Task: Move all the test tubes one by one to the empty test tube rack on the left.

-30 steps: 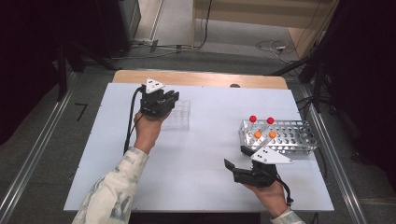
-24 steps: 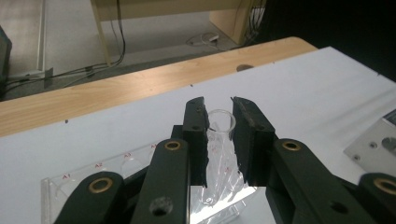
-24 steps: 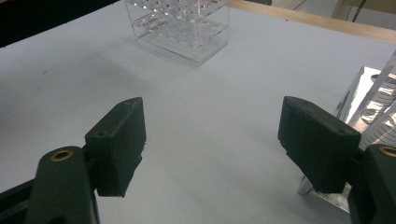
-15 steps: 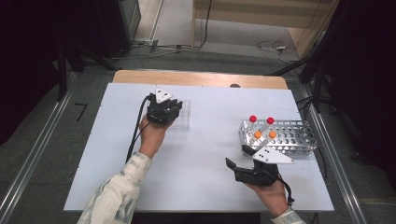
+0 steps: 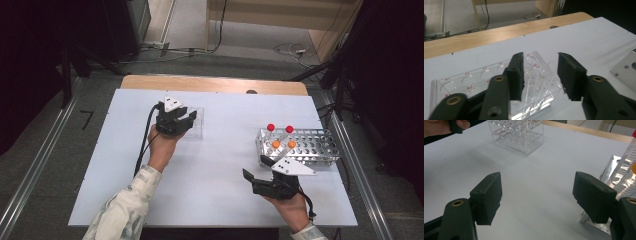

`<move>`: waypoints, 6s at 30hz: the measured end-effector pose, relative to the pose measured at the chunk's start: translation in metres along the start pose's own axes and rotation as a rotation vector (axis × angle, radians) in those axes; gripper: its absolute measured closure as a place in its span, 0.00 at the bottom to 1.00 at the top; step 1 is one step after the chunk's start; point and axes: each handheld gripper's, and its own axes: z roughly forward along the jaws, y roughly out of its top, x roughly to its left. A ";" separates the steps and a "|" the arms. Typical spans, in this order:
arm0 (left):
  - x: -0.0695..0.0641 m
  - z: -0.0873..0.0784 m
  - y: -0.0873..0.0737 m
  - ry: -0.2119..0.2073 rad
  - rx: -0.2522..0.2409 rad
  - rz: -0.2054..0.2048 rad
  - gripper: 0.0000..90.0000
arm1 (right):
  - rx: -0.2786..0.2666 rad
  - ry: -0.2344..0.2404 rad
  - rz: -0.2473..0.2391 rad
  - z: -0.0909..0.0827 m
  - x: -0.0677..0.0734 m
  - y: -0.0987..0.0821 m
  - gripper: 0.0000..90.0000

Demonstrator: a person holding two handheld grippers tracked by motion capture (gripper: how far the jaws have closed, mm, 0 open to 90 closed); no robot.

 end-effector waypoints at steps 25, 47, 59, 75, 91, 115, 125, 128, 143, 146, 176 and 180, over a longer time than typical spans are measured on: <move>-0.013 -0.033 -0.018 -0.082 -0.006 -0.033 0.16 | -0.036 -0.139 0.100 -0.039 -0.034 -0.014 0.26; -0.018 -0.034 -0.024 -0.124 0.003 -0.039 0.11 | -0.038 -0.311 0.173 -0.014 -0.078 -0.021 0.50; -0.017 -0.035 -0.025 -0.116 0.005 -0.035 0.11 | -0.047 -0.334 0.162 -0.007 -0.083 -0.021 0.71; -0.016 -0.036 -0.025 -0.113 0.004 -0.039 0.11 | -0.111 -0.347 0.118 -0.023 -0.077 -0.002 0.79; -0.016 -0.039 -0.024 -0.116 -0.001 -0.041 0.11 | -0.167 -0.274 0.090 -0.059 -0.054 0.011 0.79; -0.028 -0.037 -0.026 -0.144 0.013 -0.020 0.12 | -0.079 -0.109 0.028 -0.023 -0.012 0.010 0.80; -0.035 -0.038 -0.026 -0.174 0.016 -0.007 0.13 | -0.044 -0.037 -0.011 0.017 0.008 0.023 0.80; -0.039 -0.038 -0.026 -0.193 0.017 -0.005 0.12 | -0.031 -0.015 -0.006 0.031 0.013 0.027 0.80; -0.051 -0.044 -0.022 -0.241 0.015 0.034 0.07 | -0.005 0.003 -0.048 0.085 0.037 0.044 0.80; -0.055 -0.046 -0.021 -0.248 0.011 0.045 0.09 | 0.004 0.008 -0.056 0.092 0.041 0.047 0.80; -0.055 -0.047 -0.024 -0.303 0.030 0.115 0.76 | 0.008 0.053 -0.071 0.107 0.061 0.054 0.80; -0.055 -0.047 -0.024 -0.302 0.033 0.122 0.77 | 0.011 0.053 -0.070 0.107 0.061 0.054 0.80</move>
